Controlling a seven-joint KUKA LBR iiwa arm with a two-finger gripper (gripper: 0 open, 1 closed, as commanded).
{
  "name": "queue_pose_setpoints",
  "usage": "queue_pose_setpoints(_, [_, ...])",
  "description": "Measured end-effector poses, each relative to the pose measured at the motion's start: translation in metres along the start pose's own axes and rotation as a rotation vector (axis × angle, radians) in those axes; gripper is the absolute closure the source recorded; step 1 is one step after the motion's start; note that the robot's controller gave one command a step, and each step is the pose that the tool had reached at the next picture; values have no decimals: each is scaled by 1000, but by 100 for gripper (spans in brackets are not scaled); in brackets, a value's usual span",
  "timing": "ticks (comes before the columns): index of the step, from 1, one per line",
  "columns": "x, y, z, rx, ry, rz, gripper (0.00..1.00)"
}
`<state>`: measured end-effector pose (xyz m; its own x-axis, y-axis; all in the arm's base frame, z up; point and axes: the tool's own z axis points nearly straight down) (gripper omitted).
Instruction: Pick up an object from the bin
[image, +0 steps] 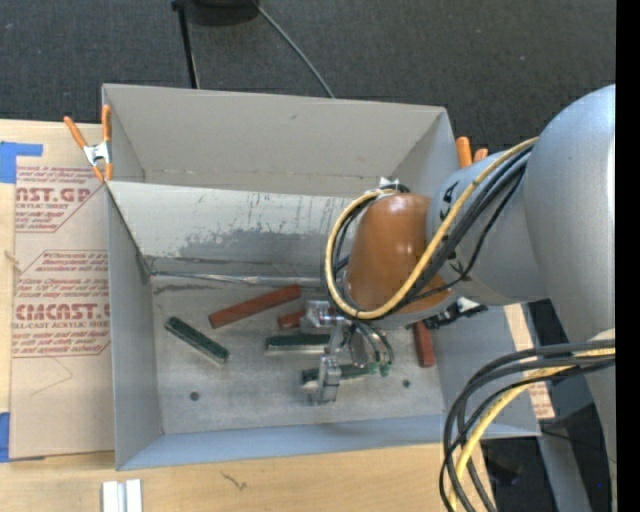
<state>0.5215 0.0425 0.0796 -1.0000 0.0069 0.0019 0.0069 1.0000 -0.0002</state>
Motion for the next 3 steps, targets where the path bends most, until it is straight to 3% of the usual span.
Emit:
queue_pose_setpoints(1, [-21,-18,8,-3,-2,196,100])
queue_pose_setpoints(2, [-21,-18,8,-3,-2,197,100])
queue_pose_setpoints(3, [-1,-44,-143,-1,-5,225,100])
